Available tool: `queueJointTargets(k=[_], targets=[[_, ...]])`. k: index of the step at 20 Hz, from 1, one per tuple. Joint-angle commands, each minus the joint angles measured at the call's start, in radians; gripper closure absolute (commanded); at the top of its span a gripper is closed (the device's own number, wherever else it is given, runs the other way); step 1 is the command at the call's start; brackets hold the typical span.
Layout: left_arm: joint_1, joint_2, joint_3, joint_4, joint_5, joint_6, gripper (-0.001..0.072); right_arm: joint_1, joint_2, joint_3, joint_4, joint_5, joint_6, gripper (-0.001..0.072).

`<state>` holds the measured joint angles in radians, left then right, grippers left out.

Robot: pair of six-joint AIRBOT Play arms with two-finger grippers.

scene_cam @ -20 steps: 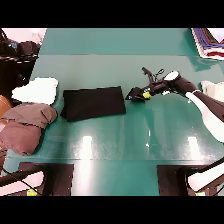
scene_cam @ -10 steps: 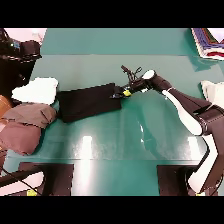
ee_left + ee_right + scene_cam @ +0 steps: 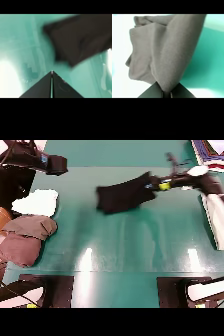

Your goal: Fold the shirts.

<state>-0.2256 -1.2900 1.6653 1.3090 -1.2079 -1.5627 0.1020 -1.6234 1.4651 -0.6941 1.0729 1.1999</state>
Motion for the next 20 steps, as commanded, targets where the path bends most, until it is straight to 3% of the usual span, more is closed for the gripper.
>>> queueJointTargets(k=[1,5,8,14,20], targets=[[-0.082,0.000,0.000,0.000,0.039,-0.002,0.0681,-0.295,0.174,-0.099,-0.089,-0.036,0.004,0.0695],[-0.143,0.000,0.000,-0.001,0.068,-0.010,0.0682,-0.610,0.234,-0.113,-0.084,-0.071,0.003,0.0695],[-0.169,0.000,0.000,-0.002,0.075,-0.010,0.0681,-0.738,0.233,-0.113,-0.083,-0.125,0.003,0.0695],[-0.169,0.000,0.000,-0.008,0.076,-0.011,0.0682,-0.789,0.233,-0.042,-0.050,-0.172,0.003,0.0695],[-0.169,0.000,0.000,-0.008,0.074,-0.008,0.0681,-0.801,0.233,0.173,-0.068,-0.055,0.020,0.0695]])
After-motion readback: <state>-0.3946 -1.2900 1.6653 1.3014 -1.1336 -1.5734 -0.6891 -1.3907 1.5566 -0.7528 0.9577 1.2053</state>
